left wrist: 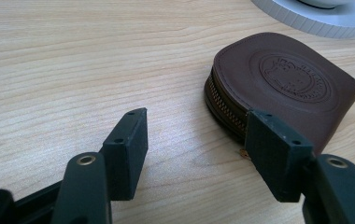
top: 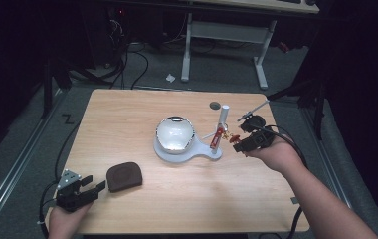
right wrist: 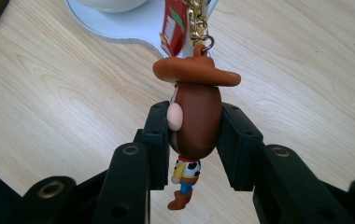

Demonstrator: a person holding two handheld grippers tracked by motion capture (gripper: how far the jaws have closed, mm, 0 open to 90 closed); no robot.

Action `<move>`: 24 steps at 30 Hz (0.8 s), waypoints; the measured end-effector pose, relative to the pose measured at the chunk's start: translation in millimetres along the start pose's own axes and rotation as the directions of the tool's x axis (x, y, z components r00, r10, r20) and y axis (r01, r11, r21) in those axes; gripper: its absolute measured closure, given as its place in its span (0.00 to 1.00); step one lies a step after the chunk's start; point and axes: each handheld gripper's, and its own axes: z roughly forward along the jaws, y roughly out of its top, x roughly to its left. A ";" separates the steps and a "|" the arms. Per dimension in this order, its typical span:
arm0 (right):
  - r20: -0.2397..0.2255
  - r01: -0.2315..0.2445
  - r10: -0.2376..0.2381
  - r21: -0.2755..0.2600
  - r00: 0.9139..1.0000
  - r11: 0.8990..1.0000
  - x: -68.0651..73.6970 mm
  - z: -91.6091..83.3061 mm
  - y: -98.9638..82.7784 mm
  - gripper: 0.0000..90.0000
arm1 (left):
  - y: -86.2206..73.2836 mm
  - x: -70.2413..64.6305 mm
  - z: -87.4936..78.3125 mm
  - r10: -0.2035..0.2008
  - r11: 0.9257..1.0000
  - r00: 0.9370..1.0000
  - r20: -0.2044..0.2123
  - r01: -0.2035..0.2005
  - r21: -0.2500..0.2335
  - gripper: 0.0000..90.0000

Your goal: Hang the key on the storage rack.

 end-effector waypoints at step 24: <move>-0.053 -0.035 0.032 -0.043 0.998 0.998 -3.8 44.8 -2.7 0.74 | -0.4 1.2 1.2 -0.002 1.000 1.000 0.000 0.002 0.004 0.44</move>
